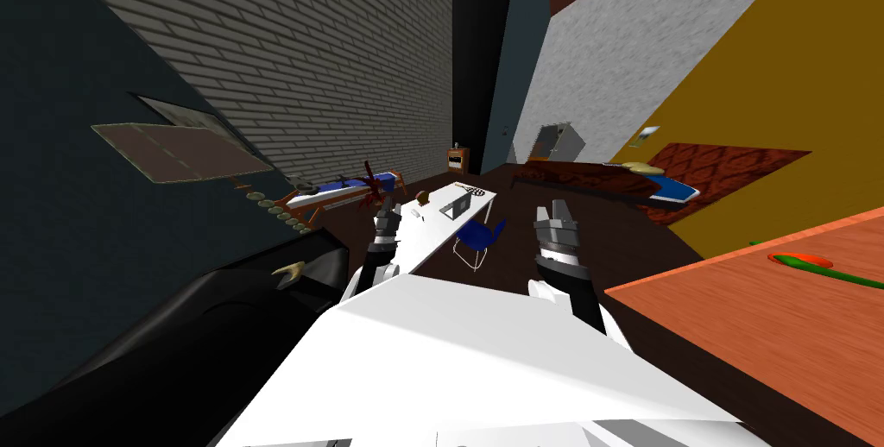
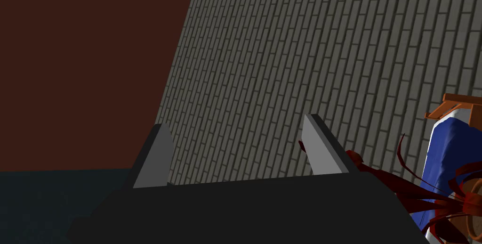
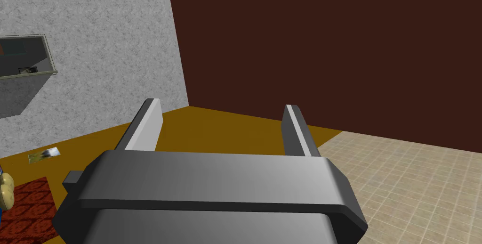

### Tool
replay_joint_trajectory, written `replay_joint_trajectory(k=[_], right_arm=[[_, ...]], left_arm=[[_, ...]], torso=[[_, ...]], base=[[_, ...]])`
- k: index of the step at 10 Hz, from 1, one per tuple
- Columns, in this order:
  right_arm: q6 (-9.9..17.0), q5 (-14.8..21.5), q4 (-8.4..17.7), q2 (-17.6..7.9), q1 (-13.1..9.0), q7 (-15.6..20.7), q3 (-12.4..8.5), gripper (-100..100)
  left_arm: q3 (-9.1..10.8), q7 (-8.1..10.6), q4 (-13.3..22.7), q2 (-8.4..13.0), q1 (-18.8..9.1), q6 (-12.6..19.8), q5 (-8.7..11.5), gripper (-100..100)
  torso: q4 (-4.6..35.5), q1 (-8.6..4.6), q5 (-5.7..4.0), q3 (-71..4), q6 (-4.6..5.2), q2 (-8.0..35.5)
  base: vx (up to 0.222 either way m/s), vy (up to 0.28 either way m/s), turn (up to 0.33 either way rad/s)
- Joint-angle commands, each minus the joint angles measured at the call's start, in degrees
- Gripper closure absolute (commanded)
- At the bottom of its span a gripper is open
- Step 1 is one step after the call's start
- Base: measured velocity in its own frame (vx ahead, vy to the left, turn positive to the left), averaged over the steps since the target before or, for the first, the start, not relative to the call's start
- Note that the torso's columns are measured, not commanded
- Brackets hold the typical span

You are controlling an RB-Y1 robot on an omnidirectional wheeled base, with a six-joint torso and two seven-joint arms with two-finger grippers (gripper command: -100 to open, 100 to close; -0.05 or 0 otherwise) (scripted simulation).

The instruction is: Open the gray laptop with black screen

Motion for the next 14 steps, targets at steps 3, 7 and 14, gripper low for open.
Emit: replay_joint_trajectory(k=[3, 7, 14], right_arm=[[0.0, 0.0, -0.01, 0.0, 0.0, 0.0, 0.0, 0], [-0.01, 0.0, -0.02, 0.0, 0.0, 0.0, 0.0, 0], [0.0, 0.0, 0.01, 0.0, 0.02, 0.0, 0.0, 0]], left_arm=[[0.0, 0.0, -0.01, 0.0, 0.0, 0.0, 0.0, 0], [0.0, 0.0, -0.01, 0.0, 0.0, -0.01, 0.0, 0], [1.55, -0.65, 2.42, 5.49, -1.39, 5.0, -1.6, -100]], torso=[[10.06, 0.0, 0.0, -20.14, 0.0, 10.03], [26.91, 0.0, 0.0, -53.81, 0.0, 26.93], [42.23, -0.02, -0.01, -84.63, -0.02, 42.16]], base=[[0.0, 0.0, 0.0], [0.0, 0.0, 0.0], [0.043, -0.02, -0.122]])
